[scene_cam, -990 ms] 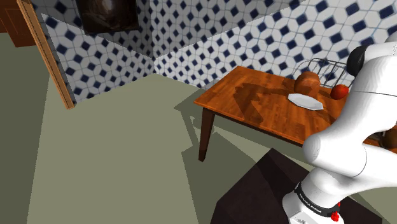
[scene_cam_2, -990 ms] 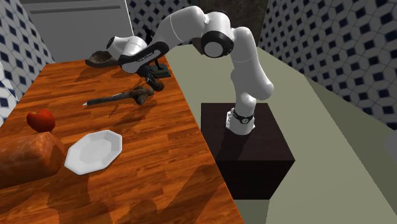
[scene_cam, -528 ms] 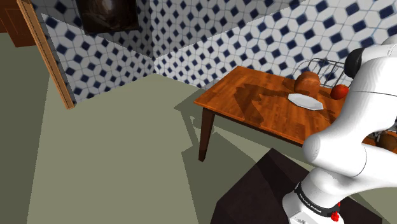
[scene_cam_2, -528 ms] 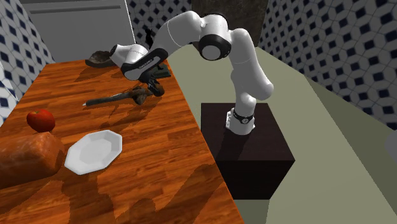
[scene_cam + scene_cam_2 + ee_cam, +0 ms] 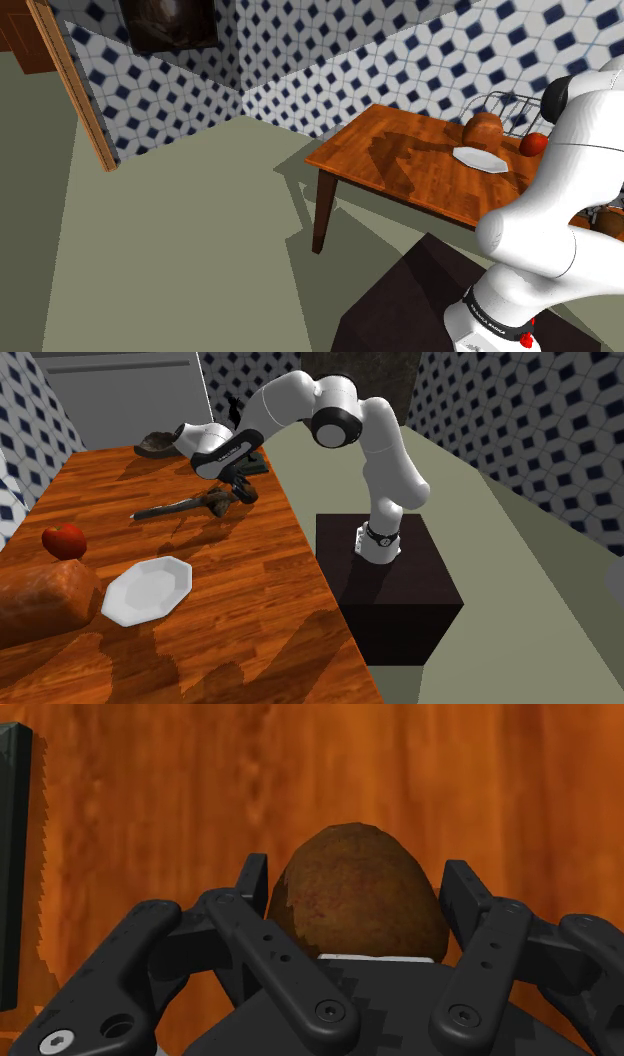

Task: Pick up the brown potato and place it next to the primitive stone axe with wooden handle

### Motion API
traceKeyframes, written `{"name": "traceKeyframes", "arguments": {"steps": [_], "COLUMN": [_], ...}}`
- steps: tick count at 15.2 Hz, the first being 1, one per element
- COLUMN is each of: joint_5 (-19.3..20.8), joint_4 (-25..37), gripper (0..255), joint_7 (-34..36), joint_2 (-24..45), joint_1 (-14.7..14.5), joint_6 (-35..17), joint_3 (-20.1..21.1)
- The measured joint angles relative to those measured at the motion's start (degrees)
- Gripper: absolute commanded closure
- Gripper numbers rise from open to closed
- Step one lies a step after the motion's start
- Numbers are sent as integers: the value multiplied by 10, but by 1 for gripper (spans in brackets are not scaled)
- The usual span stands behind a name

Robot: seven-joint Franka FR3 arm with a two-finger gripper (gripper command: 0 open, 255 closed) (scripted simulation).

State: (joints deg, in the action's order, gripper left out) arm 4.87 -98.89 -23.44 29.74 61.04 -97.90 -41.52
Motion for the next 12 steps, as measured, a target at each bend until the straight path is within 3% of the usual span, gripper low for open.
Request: {"name": "traceKeyframes", "arguments": {"steps": [1, 7, 12], "joint_5": [0, -1, -9], "joint_4": [0, -4, 77], "gripper": [0, 0, 0], "joint_7": [0, 0, -6], "joint_2": [0, 2, 15], "joint_1": [0, 0, 4], "joint_6": [0, -1, 68], "joint_3": [0, 2, 6]}}
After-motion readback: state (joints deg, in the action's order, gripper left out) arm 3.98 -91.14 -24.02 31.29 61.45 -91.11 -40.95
